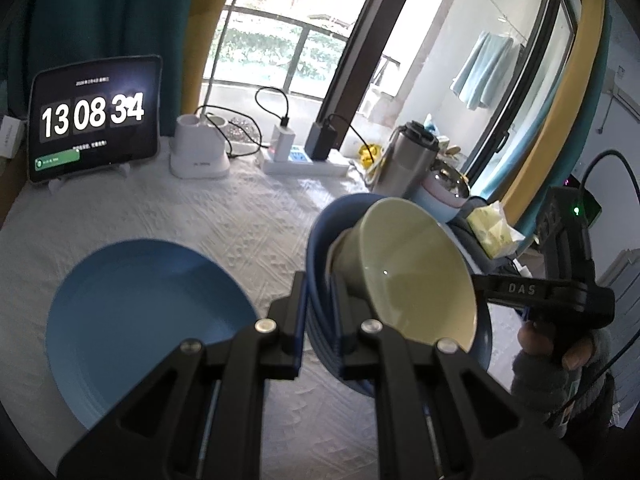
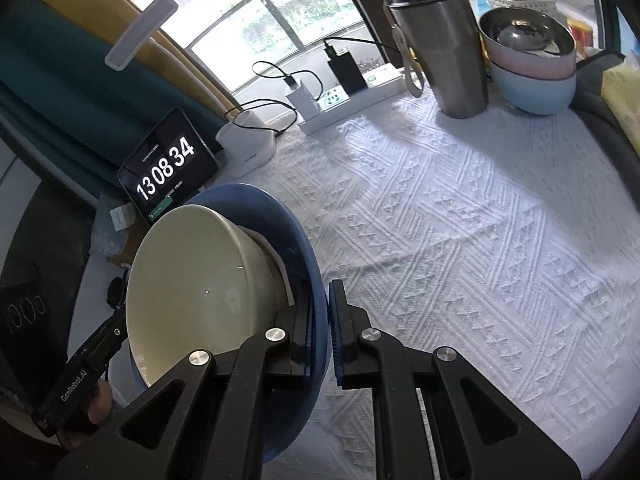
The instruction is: Organize plates and bowls
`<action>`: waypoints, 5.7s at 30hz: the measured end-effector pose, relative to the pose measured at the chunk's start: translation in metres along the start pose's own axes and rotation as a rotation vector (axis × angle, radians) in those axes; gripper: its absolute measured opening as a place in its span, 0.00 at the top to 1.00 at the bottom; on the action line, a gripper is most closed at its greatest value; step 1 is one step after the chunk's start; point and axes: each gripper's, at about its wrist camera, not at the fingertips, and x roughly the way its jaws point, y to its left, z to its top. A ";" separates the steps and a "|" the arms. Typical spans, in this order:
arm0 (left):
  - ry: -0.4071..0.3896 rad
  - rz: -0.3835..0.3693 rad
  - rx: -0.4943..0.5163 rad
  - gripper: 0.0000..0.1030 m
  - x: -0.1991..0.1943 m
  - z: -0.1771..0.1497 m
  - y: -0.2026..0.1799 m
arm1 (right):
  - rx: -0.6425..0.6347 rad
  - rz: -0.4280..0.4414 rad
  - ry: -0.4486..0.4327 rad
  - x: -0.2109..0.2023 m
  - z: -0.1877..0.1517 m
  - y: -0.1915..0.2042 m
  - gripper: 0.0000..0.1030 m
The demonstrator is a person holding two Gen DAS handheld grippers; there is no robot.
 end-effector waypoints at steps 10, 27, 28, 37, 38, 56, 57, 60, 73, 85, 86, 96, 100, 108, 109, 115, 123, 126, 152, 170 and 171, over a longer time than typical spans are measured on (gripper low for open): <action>-0.035 0.015 -0.017 0.91 -0.016 0.003 0.013 | -0.028 0.012 0.007 0.003 0.001 0.022 0.89; -0.068 0.059 -0.071 0.91 -0.042 0.002 0.052 | -0.088 0.027 0.050 0.029 0.003 0.067 0.89; -0.070 0.064 -0.075 0.91 -0.043 0.002 0.055 | -0.092 0.029 0.053 0.030 0.002 0.070 0.89; -0.078 0.092 -0.108 0.91 -0.054 -0.002 0.078 | -0.123 0.042 0.084 0.049 0.000 0.095 0.90; -0.077 0.096 -0.110 0.91 -0.055 -0.002 0.081 | -0.126 0.044 0.088 0.051 0.000 0.097 0.90; -0.067 0.138 -0.154 0.91 -0.068 -0.012 0.117 | -0.159 0.053 0.132 0.085 -0.005 0.130 0.90; -0.066 0.140 -0.156 0.91 -0.068 -0.012 0.119 | -0.160 0.055 0.136 0.087 -0.006 0.131 0.90; -0.062 0.148 -0.162 0.91 -0.069 -0.014 0.124 | -0.162 0.058 0.145 0.093 -0.006 0.134 0.90; -0.022 0.176 -0.194 0.91 -0.060 -0.020 0.145 | -0.161 0.049 0.196 0.121 -0.007 0.144 0.90; -0.022 0.192 -0.163 0.90 -0.053 -0.023 0.145 | -0.173 0.013 0.204 0.124 -0.003 0.149 0.90; -0.027 0.192 -0.158 0.90 -0.053 -0.024 0.145 | -0.171 0.010 0.203 0.124 -0.002 0.149 0.90; -0.012 0.192 -0.147 0.89 -0.051 -0.020 0.147 | -0.199 0.002 0.203 0.125 0.001 0.150 0.91; -0.003 0.185 -0.152 0.86 -0.049 -0.018 0.150 | -0.203 -0.001 0.187 0.125 0.001 0.149 0.89; 0.000 0.164 -0.152 0.86 -0.047 -0.017 0.153 | -0.248 -0.028 0.148 0.122 0.001 0.148 0.78; 0.000 0.163 -0.154 0.85 -0.047 -0.017 0.154 | -0.246 -0.028 0.146 0.122 0.001 0.148 0.77; 0.002 0.172 -0.145 0.83 -0.045 -0.017 0.154 | -0.241 -0.035 0.131 0.118 -0.001 0.145 0.73; 0.001 0.191 -0.134 0.82 -0.046 -0.017 0.151 | -0.251 -0.036 0.073 0.098 0.002 0.146 0.66; -0.001 0.186 -0.142 0.82 -0.048 -0.019 0.151 | -0.254 -0.043 0.064 0.093 0.001 0.145 0.65; -0.072 0.211 -0.109 0.56 -0.098 -0.048 0.113 | -0.283 -0.048 0.019 0.051 -0.046 0.144 0.57; -0.163 0.199 0.042 0.55 -0.128 -0.079 0.056 | -0.260 -0.081 -0.044 0.008 -0.081 0.120 0.56; -0.183 0.197 0.049 0.54 -0.131 -0.081 0.052 | -0.257 -0.085 -0.053 0.004 -0.083 0.117 0.56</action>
